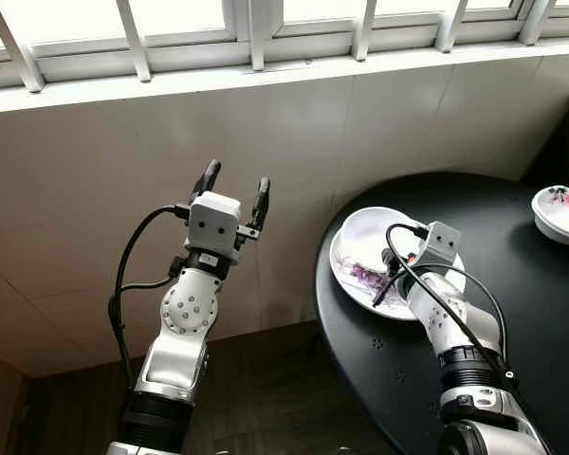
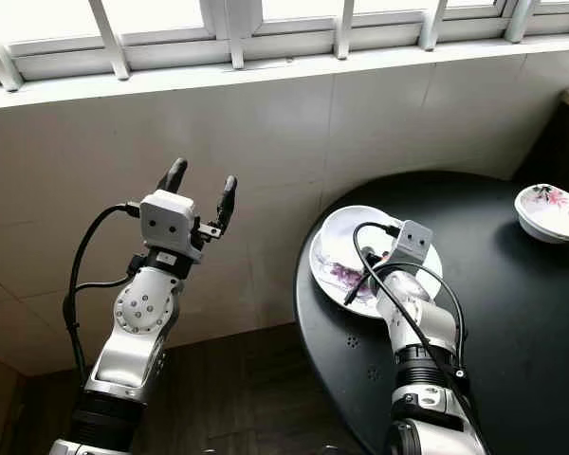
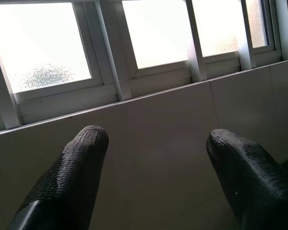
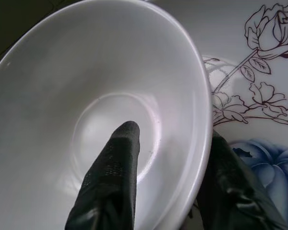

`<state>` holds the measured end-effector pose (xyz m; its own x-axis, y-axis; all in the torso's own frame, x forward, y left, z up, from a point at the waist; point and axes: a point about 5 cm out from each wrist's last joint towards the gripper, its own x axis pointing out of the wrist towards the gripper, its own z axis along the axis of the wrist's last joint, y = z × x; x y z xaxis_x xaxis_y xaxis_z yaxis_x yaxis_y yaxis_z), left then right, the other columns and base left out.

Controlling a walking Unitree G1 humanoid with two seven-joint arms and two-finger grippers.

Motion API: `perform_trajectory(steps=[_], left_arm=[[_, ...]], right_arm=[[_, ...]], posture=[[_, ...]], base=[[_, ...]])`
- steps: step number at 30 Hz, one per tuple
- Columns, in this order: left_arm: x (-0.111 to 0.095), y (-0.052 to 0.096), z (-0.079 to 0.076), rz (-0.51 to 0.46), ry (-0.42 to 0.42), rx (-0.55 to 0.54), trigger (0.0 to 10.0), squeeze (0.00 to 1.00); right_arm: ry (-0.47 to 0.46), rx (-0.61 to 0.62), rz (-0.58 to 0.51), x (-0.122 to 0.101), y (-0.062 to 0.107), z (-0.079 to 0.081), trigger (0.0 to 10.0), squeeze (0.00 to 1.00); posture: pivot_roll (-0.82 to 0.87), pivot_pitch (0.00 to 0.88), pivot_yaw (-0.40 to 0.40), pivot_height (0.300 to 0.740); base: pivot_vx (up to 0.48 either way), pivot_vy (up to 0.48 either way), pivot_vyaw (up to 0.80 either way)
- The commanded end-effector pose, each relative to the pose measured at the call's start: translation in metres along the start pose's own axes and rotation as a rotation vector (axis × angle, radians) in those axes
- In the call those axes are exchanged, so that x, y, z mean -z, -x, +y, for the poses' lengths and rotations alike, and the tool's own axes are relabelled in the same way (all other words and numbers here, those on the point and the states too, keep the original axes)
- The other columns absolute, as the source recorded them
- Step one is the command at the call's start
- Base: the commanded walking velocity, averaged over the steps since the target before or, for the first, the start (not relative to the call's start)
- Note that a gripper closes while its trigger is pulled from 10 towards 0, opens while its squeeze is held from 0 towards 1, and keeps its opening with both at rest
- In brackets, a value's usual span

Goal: Kitchen organization

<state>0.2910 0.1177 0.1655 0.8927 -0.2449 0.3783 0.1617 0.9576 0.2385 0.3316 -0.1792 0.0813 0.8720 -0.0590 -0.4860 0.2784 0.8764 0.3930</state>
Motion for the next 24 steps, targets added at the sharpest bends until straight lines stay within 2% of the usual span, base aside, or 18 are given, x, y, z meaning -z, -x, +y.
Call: perform_trajectory(steps=[1, 8, 11, 12, 15, 16, 18, 20, 22, 23, 24], left_arm=[[0.002, -0.001, -0.003, 0.018, -0.009, 0.016, 10.0, 0.0], [0.003, -0.001, -0.002, 0.022, -0.015, 0.013, 10.0, 0.0], [0.004, -0.001, -0.002, 0.023, -0.018, 0.011, 10.0, 0.0], [0.004, -0.001, -0.002, 0.023, -0.018, 0.011, 10.0, 0.0], [0.004, -0.001, -0.002, 0.024, -0.022, 0.008, 10.0, 0.0], [0.004, -0.001, -0.002, 0.024, -0.022, 0.008, 10.0, 0.0], [0.004, -0.001, -0.001, 0.023, -0.023, 0.003, 10.0, 0.0], [0.004, -0.001, 0.0, 0.023, -0.023, -0.002, 10.0, 0.0], [0.004, -0.001, 0.0, 0.023, -0.023, -0.002, 10.0, 0.0], [0.004, -0.001, 0.0, 0.025, -0.02, -0.009, 10.0, 0.0], [0.005, -0.001, 0.001, 0.028, -0.019, -0.013, 10.0, 0.0]], right_arm=[[-0.035, 0.003, -0.013, -0.004, 0.0, 0.001, 0.0, 0.0], [-0.091, 0.021, -0.042, -0.012, 0.001, 0.0, 0.0, 0.0], [-0.114, 0.026, -0.153, -0.027, 0.005, 0.001, 0.0, 0.0], [-0.114, 0.026, -0.153, -0.027, 0.005, 0.001, 0.0, 0.0], [-0.007, -0.062, -0.362, -0.055, 0.017, 0.016, 0.0, 0.0], [-0.007, -0.062, -0.362, -0.055, 0.017, 0.016, 0.0, 0.0], [0.084, -0.136, -0.487, -0.068, 0.027, 0.03, 0.0, 0.0], [0.173, -0.192, -0.58, -0.075, 0.036, 0.042, 0.0, 0.0], [0.193, -0.204, -0.599, -0.076, 0.038, 0.044, 0.0, 0.0], [0.295, -0.27, -0.669, -0.077, 0.046, 0.056, 0.0, 0.0], [0.323, -0.301, -0.685, -0.076, 0.049, 0.061, 0.0, 0.0]], posture=[[-0.12, 0.0, -0.031, 0.74], [-0.12, 0.0, -0.032, 0.74], [-0.12, 0.0, -0.032, 0.74], [-0.12, 0.0, -0.032, 0.74], [-0.12, 0.0, -0.032, 0.74], [-0.12, 0.0, -0.032, 0.74], [-0.12, 0.0, -0.032, 0.74], [-0.12, 0.0, -0.032, 0.74], [-0.12, 0.0, -0.032, 0.74], [-0.12, 0.0, -0.032, 0.74], [-0.12, 0.0, -0.033, 0.74]], base=[[0.0, 0.0, 0.0], [0.0, 0.0, 0.0], [0.0, 0.0, 0.0], [0.0, 0.0, 0.0], [0.0, 0.0, 0.0], [0.0, 0.0, 0.0], [0.0, 0.0, 0.0], [0.0, 0.0, 0.0], [0.0, 0.0, 0.0], [0.0, 0.0, 0.0], [0.0, 0.0, 0.0]])
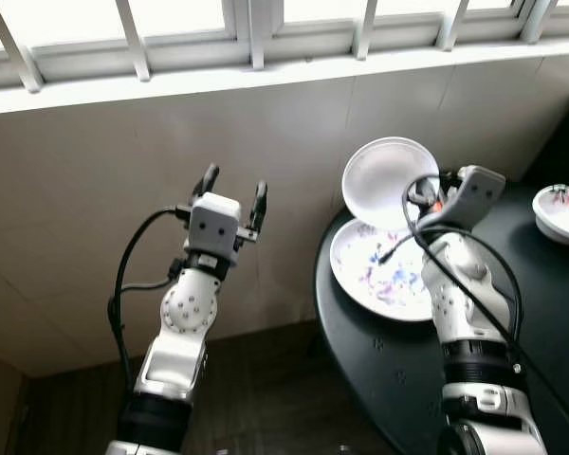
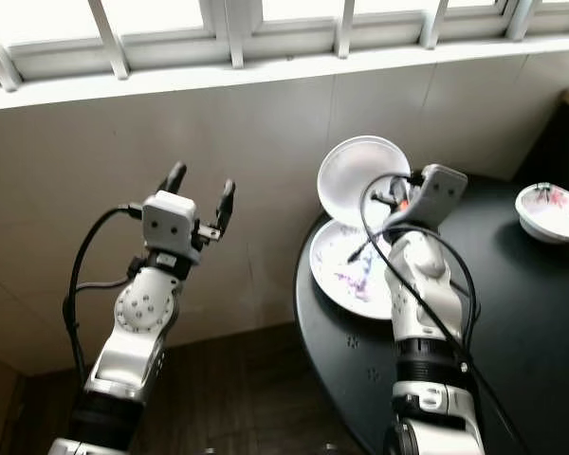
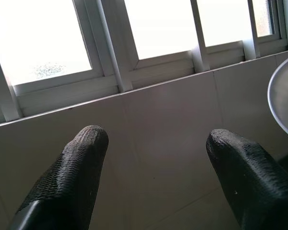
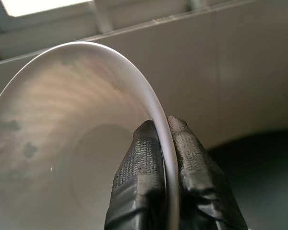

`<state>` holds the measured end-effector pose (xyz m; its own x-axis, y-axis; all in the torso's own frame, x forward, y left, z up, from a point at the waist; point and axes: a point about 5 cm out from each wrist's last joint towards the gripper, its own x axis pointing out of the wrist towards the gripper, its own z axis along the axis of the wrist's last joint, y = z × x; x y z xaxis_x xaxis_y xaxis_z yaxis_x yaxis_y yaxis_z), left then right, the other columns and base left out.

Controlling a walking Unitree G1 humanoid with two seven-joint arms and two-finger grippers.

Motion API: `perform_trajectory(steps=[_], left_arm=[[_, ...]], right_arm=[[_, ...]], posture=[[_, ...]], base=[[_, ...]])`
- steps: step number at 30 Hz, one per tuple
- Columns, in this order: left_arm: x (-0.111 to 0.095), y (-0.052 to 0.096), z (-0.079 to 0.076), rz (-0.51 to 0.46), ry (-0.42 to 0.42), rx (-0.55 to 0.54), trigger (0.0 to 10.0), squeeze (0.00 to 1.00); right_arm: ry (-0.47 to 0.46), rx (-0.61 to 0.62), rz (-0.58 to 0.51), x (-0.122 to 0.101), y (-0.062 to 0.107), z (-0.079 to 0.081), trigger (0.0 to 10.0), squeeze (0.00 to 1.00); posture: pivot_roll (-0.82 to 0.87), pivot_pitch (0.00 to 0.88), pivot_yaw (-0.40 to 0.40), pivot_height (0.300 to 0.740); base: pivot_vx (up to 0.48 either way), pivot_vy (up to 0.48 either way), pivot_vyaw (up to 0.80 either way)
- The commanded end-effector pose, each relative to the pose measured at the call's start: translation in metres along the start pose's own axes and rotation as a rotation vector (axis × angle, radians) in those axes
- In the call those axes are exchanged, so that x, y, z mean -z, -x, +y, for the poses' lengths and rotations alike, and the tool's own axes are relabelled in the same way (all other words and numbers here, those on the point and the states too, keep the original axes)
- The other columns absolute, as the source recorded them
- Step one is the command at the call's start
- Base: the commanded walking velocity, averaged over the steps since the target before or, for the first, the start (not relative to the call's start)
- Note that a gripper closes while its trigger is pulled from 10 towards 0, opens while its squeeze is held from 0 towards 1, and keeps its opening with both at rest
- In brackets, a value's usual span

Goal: Kitchen organization

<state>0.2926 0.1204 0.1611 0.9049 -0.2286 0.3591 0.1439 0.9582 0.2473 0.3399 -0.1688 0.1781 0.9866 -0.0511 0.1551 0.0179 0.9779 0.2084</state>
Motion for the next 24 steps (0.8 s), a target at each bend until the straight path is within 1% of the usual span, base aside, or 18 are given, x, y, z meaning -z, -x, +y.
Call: perform_trajectory(steps=[1, 2, 3, 5, 6, 9, 16, 20, 24], left_arm=[[0.0, -0.001, -0.001, 0.007, -0.003, -0.005, 10.0, 0.0], [0.001, -0.001, 0.0, 0.009, -0.003, -0.008, 10.0, 0.0], [0.003, -0.001, 0.002, 0.029, 0.012, -0.019, 10.0, 0.0], [0.003, -0.001, 0.002, 0.029, 0.012, -0.019, 10.0, 0.0], [0.004, -0.001, 0.002, 0.042, 0.014, -0.022, 10.0, 0.0], [0.008, -0.001, 0.005, 0.085, 0.048, -0.033, 10.0, 0.0], [0.005, -0.002, 0.004, 0.057, 0.04, -0.032, 10.0, 0.0], [0.001, -0.001, 0.007, 0.027, 0.035, -0.044, 10.0, 0.0], [0.001, -0.001, 0.006, 0.027, 0.028, -0.041, 10.0, 0.0]], right_arm=[[0.067, -0.106, -0.075, -0.009, 0.004, 0.016, 0.0, 0.0], [0.064, -0.119, -0.077, -0.009, 0.005, 0.018, 0.0, 0.0], [0.159, -0.171, -0.107, -0.01, 0.008, 0.025, 0.0, 0.0], [0.159, -0.171, -0.107, -0.01, 0.008, 0.025, 0.0, 0.0], [0.19, -0.189, -0.118, -0.01, 0.009, 0.028, 0.0, 0.0], [0.183, -0.243, -0.13, -0.009, 0.013, 0.036, 0.0, 0.0], [0.194, -0.275, -0.149, -0.008, 0.016, 0.04, 0.0, 0.0], [0.193, -0.285, -0.152, -0.007, 0.018, 0.041, 0.0, 0.0], [0.186, -0.299, -0.162, -0.007, 0.019, 0.044, 0.0, 0.0]], posture=[[-0.12, 0.0, -0.033, 0.74], [-0.12, 0.0, -0.034, 0.74], [-0.12, 0.0, -0.034, 0.74], [-0.12, 0.0, -0.034, 0.74], [-0.11, 0.0, -0.036, 0.74], [-0.11, 0.0, -0.037, 0.74], [-0.11, 0.0, -0.037, 0.74], [-0.11, 0.0, -0.037, 0.74], [-0.11, 0.0, -0.037, 0.74]], base=[[0.0, 0.0, 0.0], [0.0, 0.0, 0.0], [0.0, 0.0, 0.8], [0.0, 0.0, 0.8], [0.0, 0.0, 0.8], [0.0, 0.48, 0.8], [0.0, 0.479, 0.8], [0.0, 0.0, 0.8], [0.0, 0.0, 0.8]])
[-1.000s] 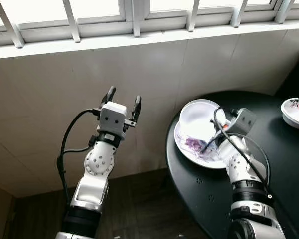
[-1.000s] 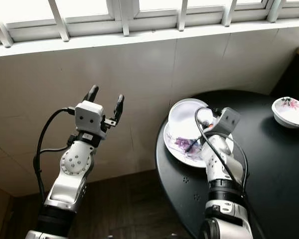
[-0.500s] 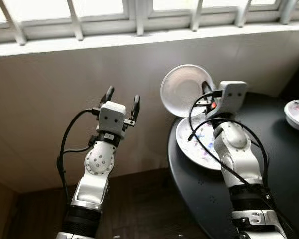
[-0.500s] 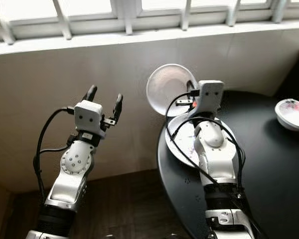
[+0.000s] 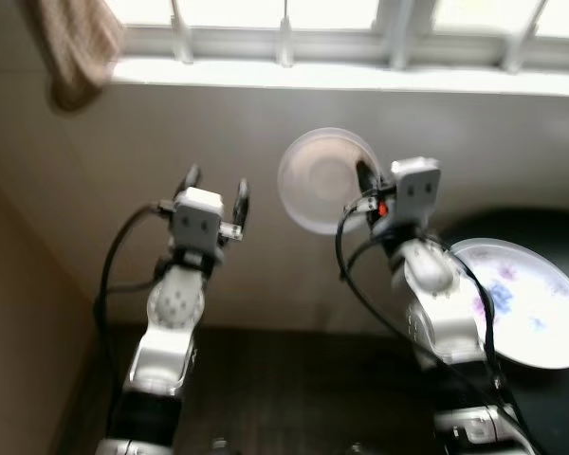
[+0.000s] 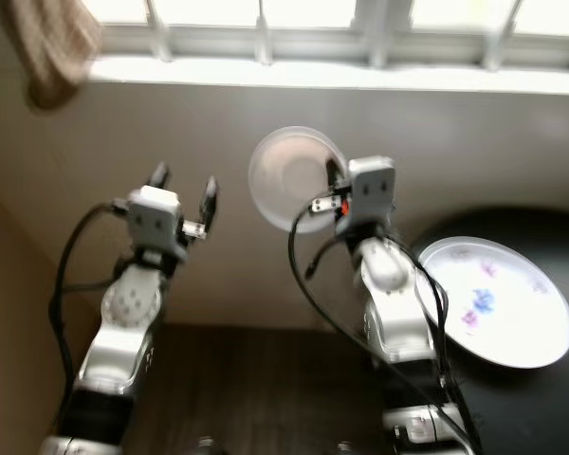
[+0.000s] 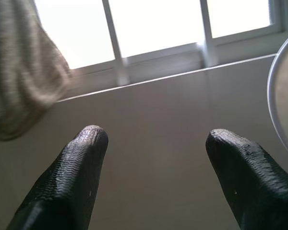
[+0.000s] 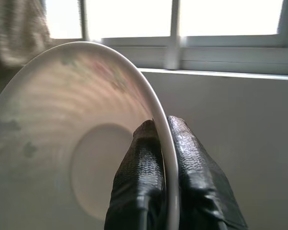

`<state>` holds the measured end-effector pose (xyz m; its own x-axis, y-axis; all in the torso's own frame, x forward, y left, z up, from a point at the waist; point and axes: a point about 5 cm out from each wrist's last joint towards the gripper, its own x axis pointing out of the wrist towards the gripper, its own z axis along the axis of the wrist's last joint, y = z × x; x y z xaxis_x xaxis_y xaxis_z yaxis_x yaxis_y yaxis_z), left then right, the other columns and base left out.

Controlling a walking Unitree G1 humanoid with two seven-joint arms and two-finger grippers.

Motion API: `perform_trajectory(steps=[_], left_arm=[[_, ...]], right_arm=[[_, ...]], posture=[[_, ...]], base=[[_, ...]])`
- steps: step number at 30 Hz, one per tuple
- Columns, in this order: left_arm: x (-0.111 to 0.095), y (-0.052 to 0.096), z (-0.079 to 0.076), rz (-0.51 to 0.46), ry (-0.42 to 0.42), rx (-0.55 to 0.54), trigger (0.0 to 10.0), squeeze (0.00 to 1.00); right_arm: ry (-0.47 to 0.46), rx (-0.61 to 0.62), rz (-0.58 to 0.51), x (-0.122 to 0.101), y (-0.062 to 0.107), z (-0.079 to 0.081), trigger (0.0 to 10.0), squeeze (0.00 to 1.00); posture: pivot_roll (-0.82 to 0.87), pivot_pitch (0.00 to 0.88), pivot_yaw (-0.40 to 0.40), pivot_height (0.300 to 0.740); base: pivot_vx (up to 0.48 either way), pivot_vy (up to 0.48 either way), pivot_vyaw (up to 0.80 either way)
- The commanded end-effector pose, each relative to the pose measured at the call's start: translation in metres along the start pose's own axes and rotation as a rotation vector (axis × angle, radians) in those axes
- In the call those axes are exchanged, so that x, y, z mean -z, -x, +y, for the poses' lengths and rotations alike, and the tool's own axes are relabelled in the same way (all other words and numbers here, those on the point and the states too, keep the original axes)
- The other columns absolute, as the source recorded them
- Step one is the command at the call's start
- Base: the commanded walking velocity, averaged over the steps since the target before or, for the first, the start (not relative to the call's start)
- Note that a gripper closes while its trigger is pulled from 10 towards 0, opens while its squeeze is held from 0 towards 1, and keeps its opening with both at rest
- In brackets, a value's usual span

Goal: Kitchen organization

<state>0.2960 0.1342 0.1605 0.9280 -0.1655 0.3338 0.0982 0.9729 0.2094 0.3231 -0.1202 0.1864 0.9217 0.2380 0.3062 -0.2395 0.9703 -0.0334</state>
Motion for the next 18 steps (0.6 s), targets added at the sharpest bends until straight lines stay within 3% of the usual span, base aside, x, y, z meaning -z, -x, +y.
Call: perform_trajectory(steps=[1, 18], left_arm=[[-0.0028, -0.0004, -0.0071, -0.013, 0.009, 0.016, 10.0, 0.0], [-0.0035, -0.0023, -0.0049, -0.021, 0.004, 0.002, 10.0, 0.0]], right_arm=[[0.016, 0.009, -0.036, -0.0063, 0.0015, -0.0053, 0.0, 0.0], [0.088, -0.017, -0.085, -0.0105, 0.0019, -0.0017, 0.0, 0.0]], posture=[[-0.11, 0.0, -0.037, 0.74], [-0.11, 0.0, -0.032, 0.74]], base=[[0.0, 0.0, 0.8], [0.0, 0.0, 0.8]])
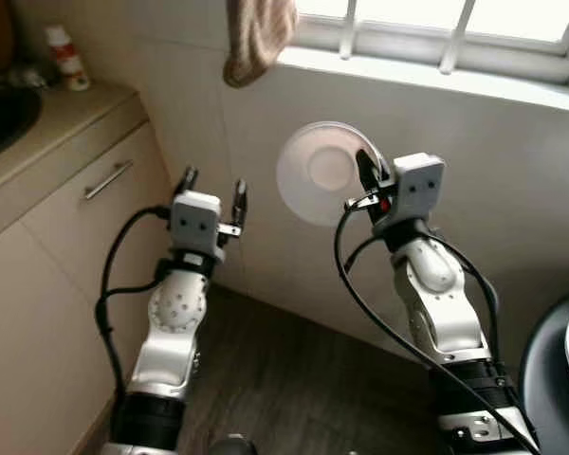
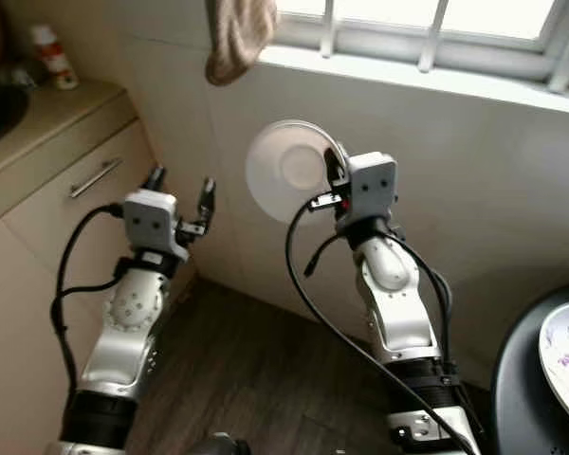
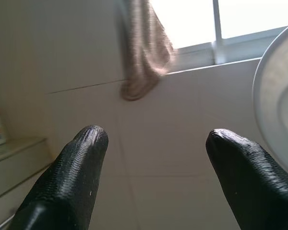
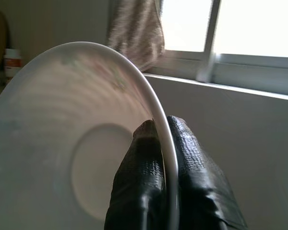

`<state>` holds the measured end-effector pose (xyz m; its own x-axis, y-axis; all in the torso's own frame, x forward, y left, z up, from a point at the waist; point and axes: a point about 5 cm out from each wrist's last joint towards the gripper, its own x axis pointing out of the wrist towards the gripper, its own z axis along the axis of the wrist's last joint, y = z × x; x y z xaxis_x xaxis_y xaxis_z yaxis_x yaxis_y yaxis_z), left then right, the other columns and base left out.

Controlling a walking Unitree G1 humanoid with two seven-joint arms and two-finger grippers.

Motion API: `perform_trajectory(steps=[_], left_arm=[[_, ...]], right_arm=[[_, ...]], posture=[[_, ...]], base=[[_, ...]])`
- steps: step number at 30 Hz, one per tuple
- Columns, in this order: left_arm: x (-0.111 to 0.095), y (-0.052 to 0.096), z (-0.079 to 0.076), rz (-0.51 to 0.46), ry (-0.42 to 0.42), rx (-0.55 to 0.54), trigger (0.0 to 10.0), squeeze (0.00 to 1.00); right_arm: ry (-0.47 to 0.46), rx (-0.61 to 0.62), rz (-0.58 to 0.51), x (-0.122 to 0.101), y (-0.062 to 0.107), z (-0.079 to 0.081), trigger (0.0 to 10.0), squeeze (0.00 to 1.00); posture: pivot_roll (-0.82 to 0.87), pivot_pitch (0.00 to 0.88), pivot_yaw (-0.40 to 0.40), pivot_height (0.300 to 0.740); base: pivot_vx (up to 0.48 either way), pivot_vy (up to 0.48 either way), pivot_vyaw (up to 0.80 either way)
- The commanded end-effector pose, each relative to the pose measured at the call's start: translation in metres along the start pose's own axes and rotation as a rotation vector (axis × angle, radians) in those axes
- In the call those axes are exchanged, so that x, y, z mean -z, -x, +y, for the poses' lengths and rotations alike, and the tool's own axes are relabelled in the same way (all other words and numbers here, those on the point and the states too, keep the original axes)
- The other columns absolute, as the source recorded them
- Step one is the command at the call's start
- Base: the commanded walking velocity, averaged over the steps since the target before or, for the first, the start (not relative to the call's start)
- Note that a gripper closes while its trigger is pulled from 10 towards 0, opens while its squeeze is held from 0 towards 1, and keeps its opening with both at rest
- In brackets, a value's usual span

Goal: Kitchen organization

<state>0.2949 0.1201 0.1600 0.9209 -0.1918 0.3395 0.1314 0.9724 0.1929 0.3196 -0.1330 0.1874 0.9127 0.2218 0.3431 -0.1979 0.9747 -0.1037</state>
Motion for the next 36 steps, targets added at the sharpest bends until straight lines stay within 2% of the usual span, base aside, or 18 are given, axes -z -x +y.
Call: perform_trajectory(steps=[1, 14, 36], left_arm=[[-0.0017, -0.0011, 0.0094, -0.011, -0.025, -0.025, 10.0, 0.0], [-0.003, -0.0021, 0.009, -0.026, -0.025, -0.031, 10.0, 0.0], [-0.0046, -0.0043, 0.007, -0.04, -0.019, -0.03, 10.0, 0.0]], right_arm=[[0.014, -0.034, -0.053, -0.0091, -0.0044, 0.0095, 0.0, 0.0], [0.084, -0.066, -0.104, -0.0138, -0.0046, 0.0171, 0.0, 0.0], [0.113, -0.061, -0.136, -0.0172, -0.0065, 0.0163, 0.0, 0.0]], posture=[[-0.11, 0.0, -0.032, 0.74], [-0.11, 0.0, -0.034, 0.74], [-0.11, 0.0, -0.036, 0.74]], base=[[0.289, 0.0, 0.8], [0.368, 0.0, 0.8], [0.328, 0.0, 0.8]])
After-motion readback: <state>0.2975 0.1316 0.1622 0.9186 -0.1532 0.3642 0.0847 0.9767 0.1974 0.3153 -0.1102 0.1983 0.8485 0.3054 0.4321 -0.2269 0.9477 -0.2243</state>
